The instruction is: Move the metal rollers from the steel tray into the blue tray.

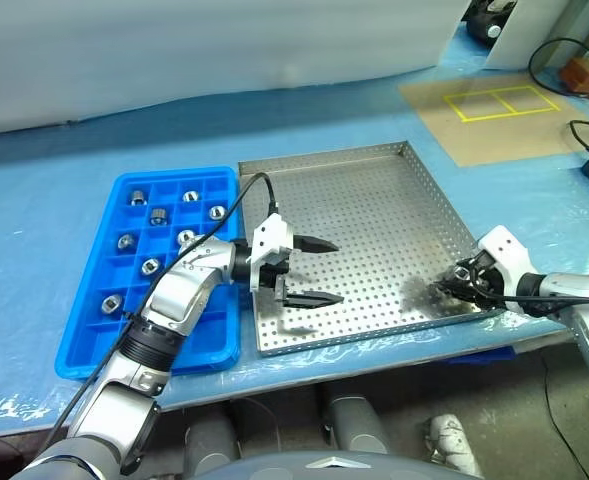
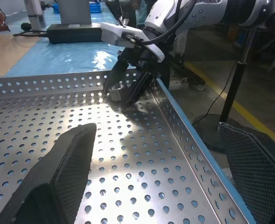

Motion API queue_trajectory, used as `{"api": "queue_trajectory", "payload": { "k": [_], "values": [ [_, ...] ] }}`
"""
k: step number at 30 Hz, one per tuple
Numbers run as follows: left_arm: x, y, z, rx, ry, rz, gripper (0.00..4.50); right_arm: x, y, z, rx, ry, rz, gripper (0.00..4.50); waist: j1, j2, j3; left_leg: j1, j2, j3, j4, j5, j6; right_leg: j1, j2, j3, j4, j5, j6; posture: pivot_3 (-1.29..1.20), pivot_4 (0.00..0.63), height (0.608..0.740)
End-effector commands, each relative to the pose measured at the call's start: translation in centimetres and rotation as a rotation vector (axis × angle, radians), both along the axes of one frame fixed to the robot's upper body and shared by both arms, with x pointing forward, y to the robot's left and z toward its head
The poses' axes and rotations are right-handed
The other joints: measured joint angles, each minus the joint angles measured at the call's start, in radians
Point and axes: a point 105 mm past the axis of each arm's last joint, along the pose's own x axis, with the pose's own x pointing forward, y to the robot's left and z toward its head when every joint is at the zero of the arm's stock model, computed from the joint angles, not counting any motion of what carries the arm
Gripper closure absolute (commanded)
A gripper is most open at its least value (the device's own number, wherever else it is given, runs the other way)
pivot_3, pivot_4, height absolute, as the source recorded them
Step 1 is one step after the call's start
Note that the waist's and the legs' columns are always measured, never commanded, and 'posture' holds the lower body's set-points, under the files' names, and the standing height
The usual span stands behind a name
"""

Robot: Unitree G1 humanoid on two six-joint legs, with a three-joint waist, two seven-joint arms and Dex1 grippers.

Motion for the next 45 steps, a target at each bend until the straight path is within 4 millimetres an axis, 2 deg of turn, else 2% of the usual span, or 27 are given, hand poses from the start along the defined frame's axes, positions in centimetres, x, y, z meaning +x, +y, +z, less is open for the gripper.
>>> {"api": "queue_trajectory", "payload": {
  "k": [1,2,8,15,20,23,26,28,31,35,39,41,45],
  "values": [
    [-0.3,-0.1,1.1,-0.027,-0.042,-0.012,0.08,-0.2,-2.2,-0.6,-0.057,0.041,-0.083,0.88,0.001,0.0,0.0,0.0,-0.001,0.0,0.001,0.0,0.0,0.0,0.0,0.0,0.0,0.0,0.0,-0.48,0.15,0.74],
    [-0.3,-0.1,1.1,-0.027,-0.043,-0.01,0.08,-0.2,-2.4,-0.7,-0.071,0.042,-0.081,0.88,0.001,-0.001,0.0,0.0,-0.002,0.0,0.001,-0.001,0.001,0.0,-0.001,0.0,0.0,0.0,0.0,-0.48,0.15,0.74],
    [-0.2,-0.2,1.2,-0.032,-0.047,0.0,0.08,0.5,-2.2,-0.3,-0.071,0.009,-0.074,2.77,0.002,-0.003,-0.001,0.001,-0.007,0.0,0.003,-0.002,0.004,0.002,-0.004,0.002,0.0,-0.004,0.006,-0.47,0.15,0.74],
    [-0.1,-0.1,1.2,-0.032,-0.051,0.01,0.08,1.1,-2.0,-0.1,-0.07,-0.012,-0.079,2.77,0.0,-0.003,-0.001,0.001,-0.007,0.0,0.003,-0.002,0.004,0.002,-0.003,0.002,0.0,-0.004,0.006,-0.46,0.15,0.74],
    [0.1,0.3,1.3,-0.028,-0.053,0.023,0.08,2.0,-0.6,1.2,-0.039,-0.066,-0.046,2.77,0.0,-0.003,-0.001,0.001,-0.007,0.0,0.003,-0.002,0.004,0.002,-0.003,0.002,-0.001,-0.004,0.006,-0.45,0.15,0.74],
    [0.5,1.1,1.8,-0.031,-0.053,0.054,0.08,3.1,2.5,3.9,0.033,-0.152,0.039,2.77,-0.007,-0.003,-0.001,0.0,-0.007,0.0,0.003,-0.002,0.004,0.0,-0.003,0.003,0.0,-0.004,0.006,-0.42,0.15,0.74],
    [0.6,2.5,2.4,-0.012,-0.097,0.084,0.08,3.6,6.6,6.5,0.118,-0.22,0.163,2.77,-0.01,-0.002,-0.001,0.0,-0.006,0.0,0.001,-0.002,0.003,-0.004,-0.002,0.003,0.002,-0.003,0.006,-0.4,0.15,0.74],
    [0.3,3.5,3.2,-0.013,-0.117,0.102,0.08,3.6,9.4,7.8,0.169,-0.248,0.254,2.77,-0.008,-0.002,-0.001,0.0,-0.005,0.0,-0.001,-0.001,0.002,-0.006,0.0,0.003,0.003,0.0,0.0,-0.38,0.15,0.74],
    [0.3,5.0,4.3,-0.013,-0.134,0.16,0.08,3.5,12.8,9.1,0.221,-0.267,0.377,2.77,0.002,-0.002,-0.001,-0.001,-0.002,-0.001,-0.003,0.0,0.001,-0.006,0.001,0.003,0.003,0.0,0.0,-0.33,0.15,0.74],
    [1.2,7.5,4.8,0.016,-0.147,0.284,0.08,3.7,17.0,9.8,0.284,-0.263,0.526,2.77,0.039,-0.001,-0.001,-0.001,-0.001,-0.001,-0.006,0.001,-0.001,-0.007,0.002,0.003,0.002,0.0,-0.001,-0.22,0.15,0.74],
    [1.7,10.0,5.6,0.057,-0.188,0.393,0.08,3.6,20.8,9.5,0.337,-0.229,0.679,2.77,0.081,-0.001,0.0,-0.001,0.002,-0.001,-0.008,0.002,-0.004,-0.008,0.002,0.003,0.003,0.001,-0.001,-0.11,0.15,0.74],
    [1.4,10.9,6.0,0.073,-0.2,0.43,0.08,3.6,22.5,9.3,0.354,-0.216,0.742,2.77,0.102,-0.001,0.0,-0.001,0.003,-0.001,-0.009,0.003,-0.006,-0.009,0.003,0.003,0.004,0.001,-0.001,-0.07,0.15,0.74],
    [-0.4,12.4,6.1,0.114,-0.2,0.496,0.08,2.6,26.0,8.8,0.4,-0.172,0.913,2.77,0.137,-0.001,0.0,-0.001,0.004,-0.001,-0.013,0.006,-0.01,-0.011,0.004,0.002,0.004,0.0,-0.002,0.05,0.15,0.74]
  ]
}}
